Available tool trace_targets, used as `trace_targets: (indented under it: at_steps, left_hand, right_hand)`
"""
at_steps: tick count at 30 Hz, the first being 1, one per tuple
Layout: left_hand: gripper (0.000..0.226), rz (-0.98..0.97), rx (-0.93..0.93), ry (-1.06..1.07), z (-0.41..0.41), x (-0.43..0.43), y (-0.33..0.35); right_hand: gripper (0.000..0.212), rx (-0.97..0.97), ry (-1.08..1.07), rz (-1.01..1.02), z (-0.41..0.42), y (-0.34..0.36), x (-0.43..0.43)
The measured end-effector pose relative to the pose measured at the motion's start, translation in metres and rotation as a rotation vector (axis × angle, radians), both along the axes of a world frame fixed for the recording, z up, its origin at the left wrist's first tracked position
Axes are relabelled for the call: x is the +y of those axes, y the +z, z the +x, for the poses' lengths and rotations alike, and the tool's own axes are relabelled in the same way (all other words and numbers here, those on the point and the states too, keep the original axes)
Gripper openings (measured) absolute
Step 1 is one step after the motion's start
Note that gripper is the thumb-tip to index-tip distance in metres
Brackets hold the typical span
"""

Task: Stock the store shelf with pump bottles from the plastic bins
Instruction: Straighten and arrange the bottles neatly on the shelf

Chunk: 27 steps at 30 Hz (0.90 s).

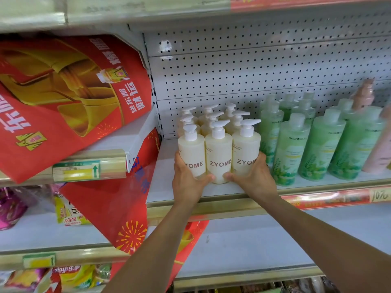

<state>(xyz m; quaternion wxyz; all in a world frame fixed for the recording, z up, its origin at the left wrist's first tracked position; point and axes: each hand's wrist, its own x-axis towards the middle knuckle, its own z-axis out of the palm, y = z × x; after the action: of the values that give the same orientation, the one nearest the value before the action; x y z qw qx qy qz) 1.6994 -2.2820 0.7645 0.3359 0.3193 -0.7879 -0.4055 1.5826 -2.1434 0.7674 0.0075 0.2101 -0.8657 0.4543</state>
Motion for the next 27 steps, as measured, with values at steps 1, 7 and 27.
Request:
trace_targets:
  at_steps: [1,7,27]
  left_hand:
    - [0.113,-0.006,-0.003,0.004,-0.001,0.000,0.000]
    - [0.117,-0.027,-0.034,0.004,-0.001,0.000,-0.001]
    - [0.063,-0.315,0.066,-0.293,0.024,0.084,0.099]
  right_hand:
    - [0.106,-0.001,-0.001,0.003,-0.001,-0.001,0.000]
    - [0.097,-0.001,0.011,0.009,-0.005,-0.003,0.003]
    - [0.025,0.476,0.302,-0.014,0.013,0.115,0.093]
